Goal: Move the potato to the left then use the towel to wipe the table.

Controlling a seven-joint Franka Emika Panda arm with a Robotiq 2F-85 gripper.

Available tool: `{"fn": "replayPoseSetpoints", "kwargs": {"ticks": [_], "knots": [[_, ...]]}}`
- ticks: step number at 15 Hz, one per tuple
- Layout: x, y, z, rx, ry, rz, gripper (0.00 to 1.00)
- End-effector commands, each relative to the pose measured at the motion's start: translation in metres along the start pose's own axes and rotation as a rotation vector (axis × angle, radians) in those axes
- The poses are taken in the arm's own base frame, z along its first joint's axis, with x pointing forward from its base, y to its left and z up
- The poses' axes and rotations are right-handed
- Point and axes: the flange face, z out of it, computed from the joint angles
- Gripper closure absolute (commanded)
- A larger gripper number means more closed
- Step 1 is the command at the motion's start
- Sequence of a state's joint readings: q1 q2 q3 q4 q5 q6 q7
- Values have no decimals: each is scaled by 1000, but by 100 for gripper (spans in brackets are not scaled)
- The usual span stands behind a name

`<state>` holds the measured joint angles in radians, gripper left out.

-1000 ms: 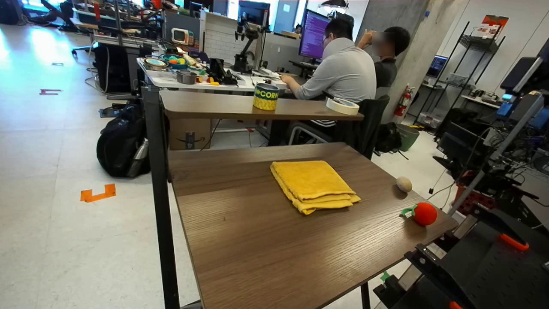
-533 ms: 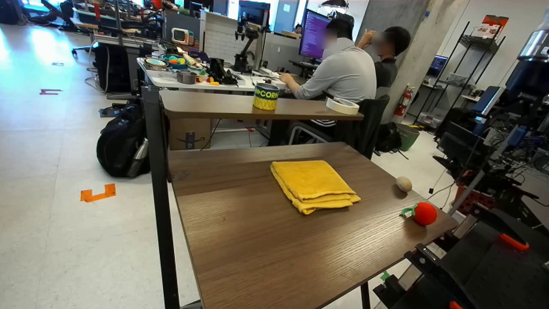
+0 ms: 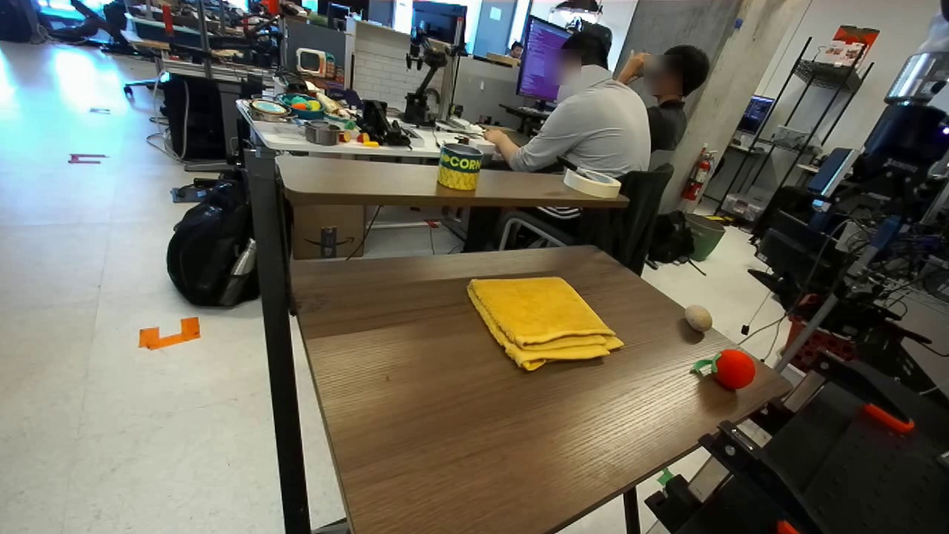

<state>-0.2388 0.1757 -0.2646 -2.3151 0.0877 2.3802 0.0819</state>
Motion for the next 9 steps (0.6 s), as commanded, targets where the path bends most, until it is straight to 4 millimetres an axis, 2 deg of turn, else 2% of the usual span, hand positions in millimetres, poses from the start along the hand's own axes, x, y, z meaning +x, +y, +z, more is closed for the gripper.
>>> {"fn": "replayPoseSetpoints", "kwargs": {"ticks": [1, 6, 9], "knots": [[40, -19, 21, 3, -16, 56, 0], [84, -64, 56, 25, -31, 36, 0], [104, -85, 82, 2, -37, 15, 0]]}}
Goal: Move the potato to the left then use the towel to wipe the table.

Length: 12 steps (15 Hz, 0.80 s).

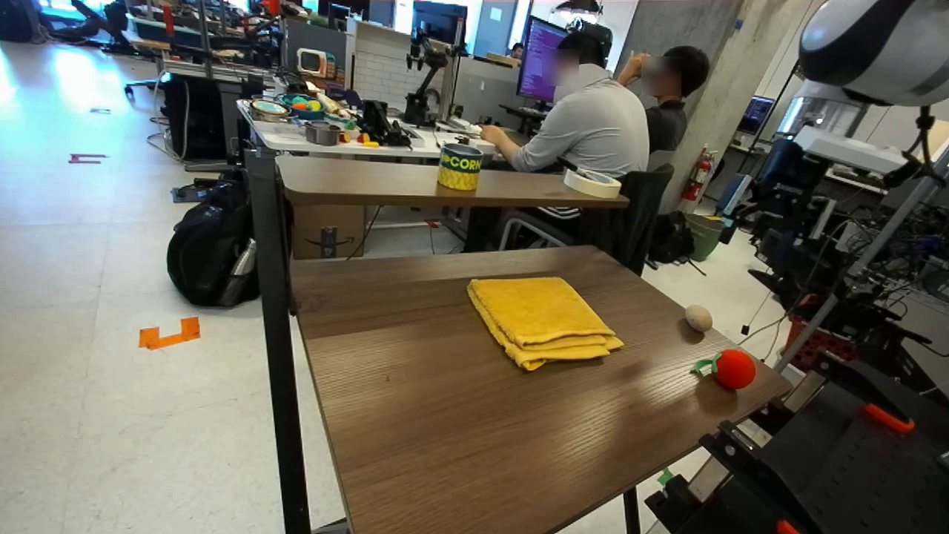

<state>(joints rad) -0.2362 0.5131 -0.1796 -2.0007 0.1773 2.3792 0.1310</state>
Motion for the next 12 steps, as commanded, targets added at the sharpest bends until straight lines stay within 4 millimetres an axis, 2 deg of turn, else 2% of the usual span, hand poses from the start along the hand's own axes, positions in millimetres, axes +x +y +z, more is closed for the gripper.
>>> {"fn": "replayPoseSetpoints", "kwargs": {"ticks": [1, 3, 4, 7, 11, 12], "knots": [[32, -22, 31, -7, -21, 1, 0], [39, -23, 53, -5, -54, 13, 0], [25, -20, 38, -18, -21, -4, 0], [34, -21, 61, -29, -37, -2, 0], [38, -22, 59, -27, -33, -2, 0], [34, -22, 64, -35, -25, -1, 0]]}}
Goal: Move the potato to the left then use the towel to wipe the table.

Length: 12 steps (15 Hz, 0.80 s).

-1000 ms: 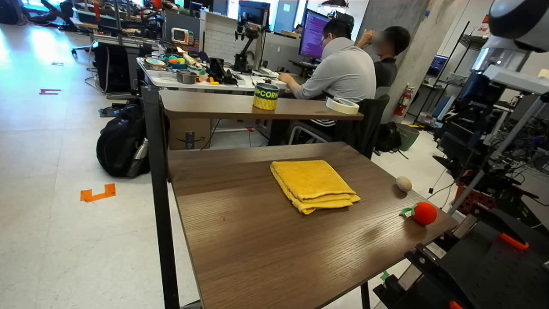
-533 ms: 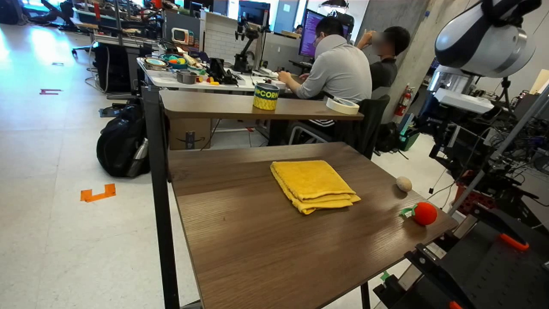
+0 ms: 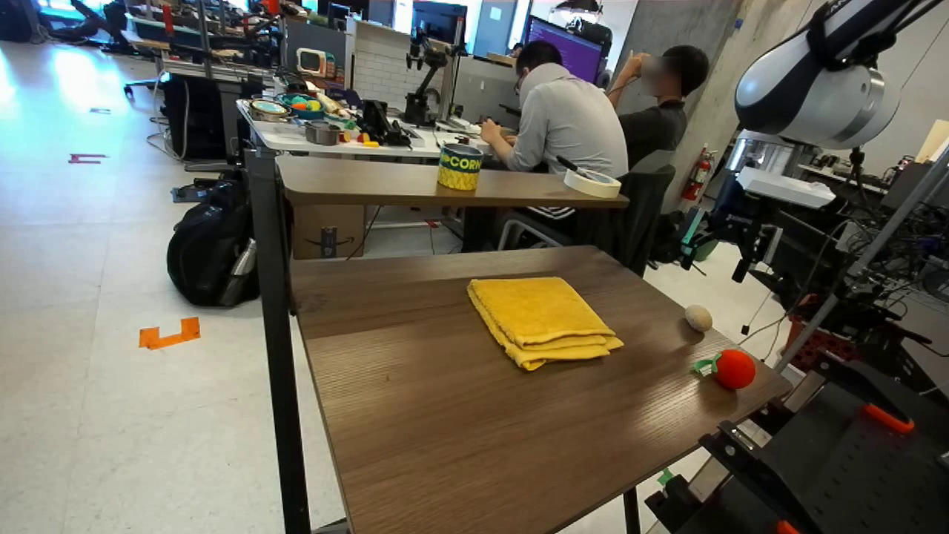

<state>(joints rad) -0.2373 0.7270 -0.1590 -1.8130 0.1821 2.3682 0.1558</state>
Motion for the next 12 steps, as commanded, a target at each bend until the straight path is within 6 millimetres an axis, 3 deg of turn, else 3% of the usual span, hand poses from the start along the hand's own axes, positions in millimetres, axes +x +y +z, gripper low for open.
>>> {"fn": "replayPoseSetpoints", "kwargs": {"ticks": [1, 6, 12], "knots": [[-4, 0, 10, -10, 20, 0, 0], [-25, -3, 39, -10, 88, -37, 0], [-40, -13, 54, 27, 141, -53, 0]]}}
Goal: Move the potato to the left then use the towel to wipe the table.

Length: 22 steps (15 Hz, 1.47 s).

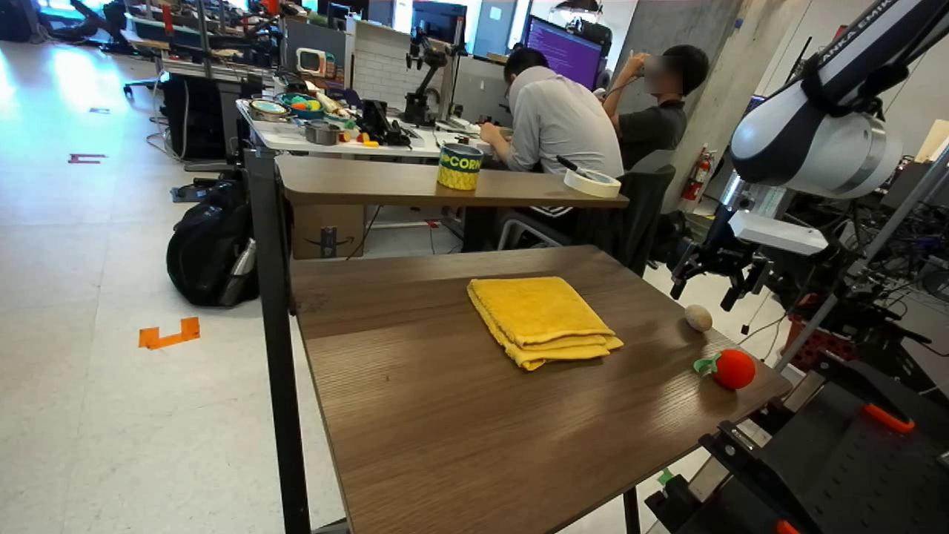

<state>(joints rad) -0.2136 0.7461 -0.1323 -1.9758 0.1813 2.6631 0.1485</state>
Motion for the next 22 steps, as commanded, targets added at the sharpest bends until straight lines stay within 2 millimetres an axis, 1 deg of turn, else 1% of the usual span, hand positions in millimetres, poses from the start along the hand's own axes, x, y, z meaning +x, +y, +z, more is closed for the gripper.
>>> {"fn": "replayPoseSetpoints", "kwargs": {"ticks": [1, 6, 9, 11, 12, 13, 17, 19, 20, 22], "knots": [[-8, -8, 5, 36, 35, -20, 0], [-3, -11, 10, 50, 82, -24, 0], [-7, -7, 16, 33, 44, -19, 0], [-9, -8, 17, 33, 37, -16, 0], [-9, -9, 18, 38, 26, -15, 25], [-9, -9, 19, 39, 25, -14, 28], [-12, -10, 21, 54, 0, -3, 60], [-16, -12, 23, 70, -33, -6, 73], [-18, -14, 25, 80, -65, -14, 81], [-17, -15, 23, 123, -91, -44, 95]]}}
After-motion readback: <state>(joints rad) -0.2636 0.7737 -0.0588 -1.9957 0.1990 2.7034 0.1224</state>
